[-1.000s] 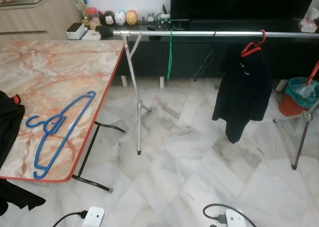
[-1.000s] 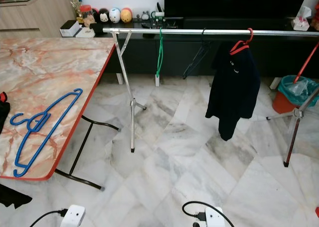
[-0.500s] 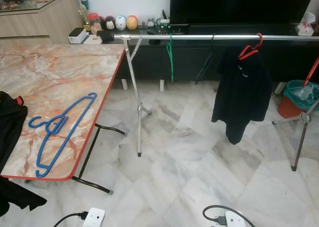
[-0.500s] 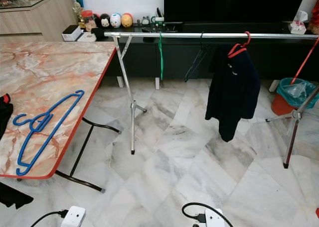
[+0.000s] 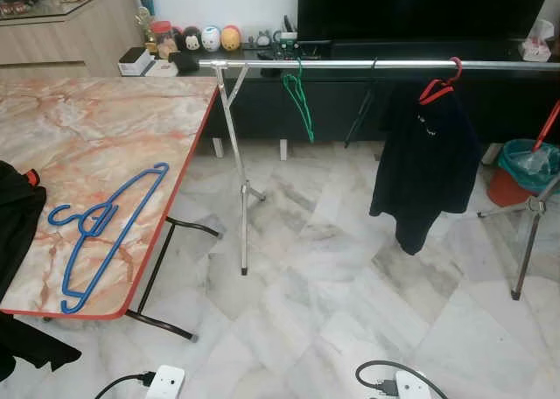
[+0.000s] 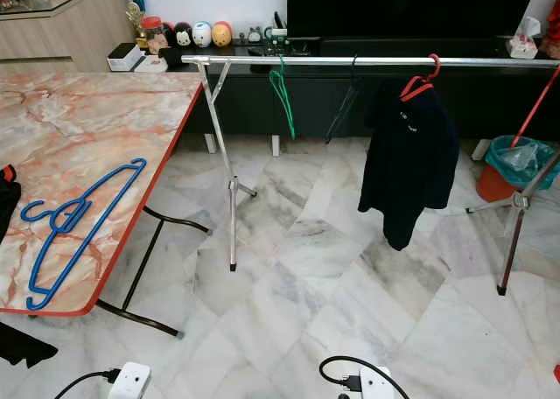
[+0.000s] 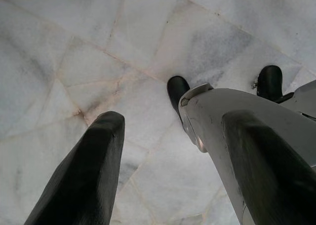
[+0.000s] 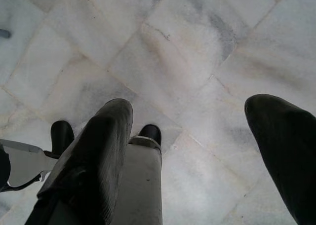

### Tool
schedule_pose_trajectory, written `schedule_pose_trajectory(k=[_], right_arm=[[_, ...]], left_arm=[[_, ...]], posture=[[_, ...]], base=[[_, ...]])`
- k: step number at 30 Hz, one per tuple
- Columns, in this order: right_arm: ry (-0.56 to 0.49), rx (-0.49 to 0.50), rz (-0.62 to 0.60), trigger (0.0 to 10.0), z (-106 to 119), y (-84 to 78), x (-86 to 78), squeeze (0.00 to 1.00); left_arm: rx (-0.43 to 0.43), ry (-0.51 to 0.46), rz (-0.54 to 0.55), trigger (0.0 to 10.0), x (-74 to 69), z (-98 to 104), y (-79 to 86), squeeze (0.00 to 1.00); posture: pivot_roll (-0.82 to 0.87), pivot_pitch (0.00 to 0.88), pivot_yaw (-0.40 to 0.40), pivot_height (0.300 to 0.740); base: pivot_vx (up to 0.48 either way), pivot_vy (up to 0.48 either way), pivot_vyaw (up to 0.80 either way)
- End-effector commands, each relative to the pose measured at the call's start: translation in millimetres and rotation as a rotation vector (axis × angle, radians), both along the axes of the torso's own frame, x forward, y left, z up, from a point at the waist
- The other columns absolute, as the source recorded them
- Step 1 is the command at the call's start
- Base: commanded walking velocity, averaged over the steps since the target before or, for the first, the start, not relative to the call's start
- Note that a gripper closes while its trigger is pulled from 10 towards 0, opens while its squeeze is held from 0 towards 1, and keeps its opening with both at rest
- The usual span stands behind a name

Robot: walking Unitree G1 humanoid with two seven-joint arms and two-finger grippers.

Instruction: Hang hanger

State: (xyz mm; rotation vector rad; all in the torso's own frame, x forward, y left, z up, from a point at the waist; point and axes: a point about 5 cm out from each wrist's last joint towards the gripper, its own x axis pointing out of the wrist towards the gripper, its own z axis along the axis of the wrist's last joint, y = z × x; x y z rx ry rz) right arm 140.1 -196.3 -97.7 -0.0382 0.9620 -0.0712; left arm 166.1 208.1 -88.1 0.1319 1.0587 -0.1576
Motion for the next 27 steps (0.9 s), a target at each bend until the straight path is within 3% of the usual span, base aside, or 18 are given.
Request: schedule_pose_trajectory(k=[1,27], right_arm=[[0.011,0.010,-0.006,10.0,-1.0,2.8,-0.8,0.00],[0.021,0.004,-0.008,10.0,-1.8,0.4,-3.8,0.00]], left_arm=[[0.012,0.005,-0.004,10.0,-1.4,-0.1,2.8,0.00],[0.008,0.004,-0.008,10.0,-1.1,0.0,2.4,0.00]], posture=[[-0.02,0.000,0.033,0.740],[-0.02,0.000,0.032,0.740]], base=[[0.000,-0.281,0.00],[0.000,-0.290,0.00]])
